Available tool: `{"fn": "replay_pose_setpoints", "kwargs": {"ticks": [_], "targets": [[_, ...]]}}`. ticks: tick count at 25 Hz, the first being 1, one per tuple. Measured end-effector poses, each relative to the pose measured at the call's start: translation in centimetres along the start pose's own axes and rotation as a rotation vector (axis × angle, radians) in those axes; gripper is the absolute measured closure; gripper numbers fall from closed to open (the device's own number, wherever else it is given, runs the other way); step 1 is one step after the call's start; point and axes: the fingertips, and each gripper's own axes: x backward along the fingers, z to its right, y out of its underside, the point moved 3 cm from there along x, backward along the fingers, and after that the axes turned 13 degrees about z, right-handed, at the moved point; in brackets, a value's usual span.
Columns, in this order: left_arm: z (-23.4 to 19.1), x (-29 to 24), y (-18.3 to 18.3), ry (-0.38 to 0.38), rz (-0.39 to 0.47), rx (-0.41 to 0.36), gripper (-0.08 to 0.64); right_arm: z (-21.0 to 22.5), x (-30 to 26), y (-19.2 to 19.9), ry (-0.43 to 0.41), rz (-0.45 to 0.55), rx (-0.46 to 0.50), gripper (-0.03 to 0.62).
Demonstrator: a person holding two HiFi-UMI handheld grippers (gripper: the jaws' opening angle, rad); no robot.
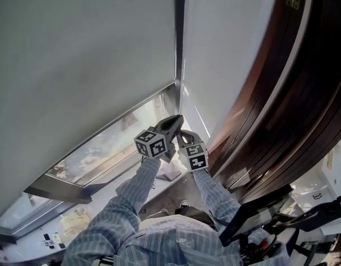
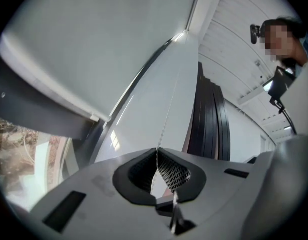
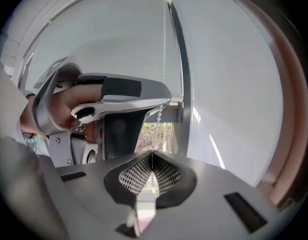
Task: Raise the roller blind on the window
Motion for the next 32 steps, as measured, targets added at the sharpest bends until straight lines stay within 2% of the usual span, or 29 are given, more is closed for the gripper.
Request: {"fn": "replay_pose_setpoints", "kwargs": {"ticks": [2,5,8,10,12,15,17,21,25,27,30,32], "targets": [[-1.0,1.3,2.3,-0.032,-0.034,0.038,0.551,-0.4,0.2,2.6,-0.019,-0.05,-0.045,0.588],[-1.5,2.3,3.3,-0.067,-0.021,0.088,0.551,-0.5,1.5,3.6,-0.058,-0.03,-0.177,0.586],[-1.3,2.7,2.6,-0.072,-0.022,0.079,0.552,-0.5,3.8,0.6,-0.086,0.054,-0.293,0.579],[-1.3,2.9,2.2,-0.073,-0.026,0.076,0.552,0.1,5.0,-3.4,-0.104,0.149,-0.315,0.522],[-1.3,3.0,2.2,-0.072,-0.021,0.085,0.552,0.9,5.5,-8.8,-0.133,0.244,-0.264,0.499],[-1.2,2.6,2.8,-0.059,-0.034,0.08,0.552,1.7,5.3,-17.9,-0.188,0.385,-0.112,0.492],[-1.0,2.4,3.3,-0.049,-0.049,0.073,0.554,1.9,5.0,-23.3,-0.224,0.467,-0.048,0.492],[-0.3,2.2,3.1,-0.034,-0.052,0.098,0.554,2.1,3.9,-30.7,-0.241,0.564,0.017,0.491],[-0.4,2.3,3.6,-0.033,-0.084,0.075,0.554,3.0,2.6,-33.8,-0.199,0.584,0.06,0.495],[-0.9,2.2,3.9,-0.037,-0.078,0.099,0.554,3.8,2.4,-34.1,-0.19,0.59,0.035,0.581],[0.2,3.1,3.6,0.05,-0.141,0.057,0.554,4.2,2.4,-34.0,-0.177,0.581,-0.002,0.584],[1.9,3.6,1.9,0.129,-0.138,-0.012,0.551,4.4,2.2,-34.1,-0.148,0.564,0.041,0.586]]}}
